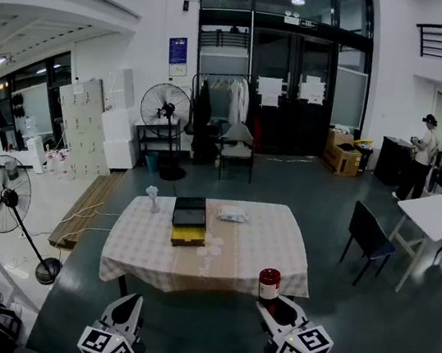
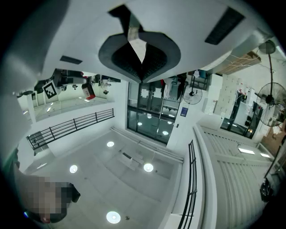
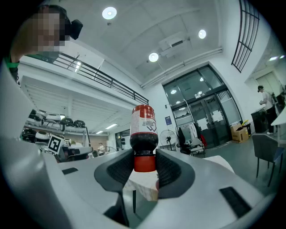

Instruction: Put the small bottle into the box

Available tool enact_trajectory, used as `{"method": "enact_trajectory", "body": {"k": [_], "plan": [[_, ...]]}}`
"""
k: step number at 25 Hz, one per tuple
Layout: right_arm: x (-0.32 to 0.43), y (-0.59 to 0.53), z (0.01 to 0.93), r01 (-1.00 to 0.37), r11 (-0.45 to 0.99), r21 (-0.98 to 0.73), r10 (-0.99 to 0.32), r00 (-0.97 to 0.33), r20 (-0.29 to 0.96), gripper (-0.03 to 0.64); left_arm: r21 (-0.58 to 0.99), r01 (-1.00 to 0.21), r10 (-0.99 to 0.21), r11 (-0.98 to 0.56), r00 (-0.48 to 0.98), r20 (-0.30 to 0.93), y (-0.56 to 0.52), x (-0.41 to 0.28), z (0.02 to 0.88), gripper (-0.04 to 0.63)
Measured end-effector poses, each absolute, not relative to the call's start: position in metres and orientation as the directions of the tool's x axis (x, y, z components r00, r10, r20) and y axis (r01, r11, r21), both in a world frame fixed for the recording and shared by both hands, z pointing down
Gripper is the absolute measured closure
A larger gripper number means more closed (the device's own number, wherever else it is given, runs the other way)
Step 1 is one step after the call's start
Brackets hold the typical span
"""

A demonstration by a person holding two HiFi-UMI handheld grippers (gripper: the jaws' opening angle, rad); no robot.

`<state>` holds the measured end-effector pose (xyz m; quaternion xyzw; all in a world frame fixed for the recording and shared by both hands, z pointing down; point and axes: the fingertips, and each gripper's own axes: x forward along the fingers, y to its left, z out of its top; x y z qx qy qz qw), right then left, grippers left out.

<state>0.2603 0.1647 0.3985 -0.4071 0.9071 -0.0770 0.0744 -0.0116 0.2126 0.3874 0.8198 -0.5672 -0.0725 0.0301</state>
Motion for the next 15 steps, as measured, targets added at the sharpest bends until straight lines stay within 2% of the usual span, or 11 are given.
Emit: {"method": "enact_trajectory", "body": {"k": [15], "plan": [[0.277, 0.186, 0.394, -0.729, 0.647, -0.224, -0.757, -0.649, -0.075, 0.462, 0.163, -0.929, -0.942, -0.333, 0.321, -0.096, 0.245, -0.001, 0.388, 0.572]]}}
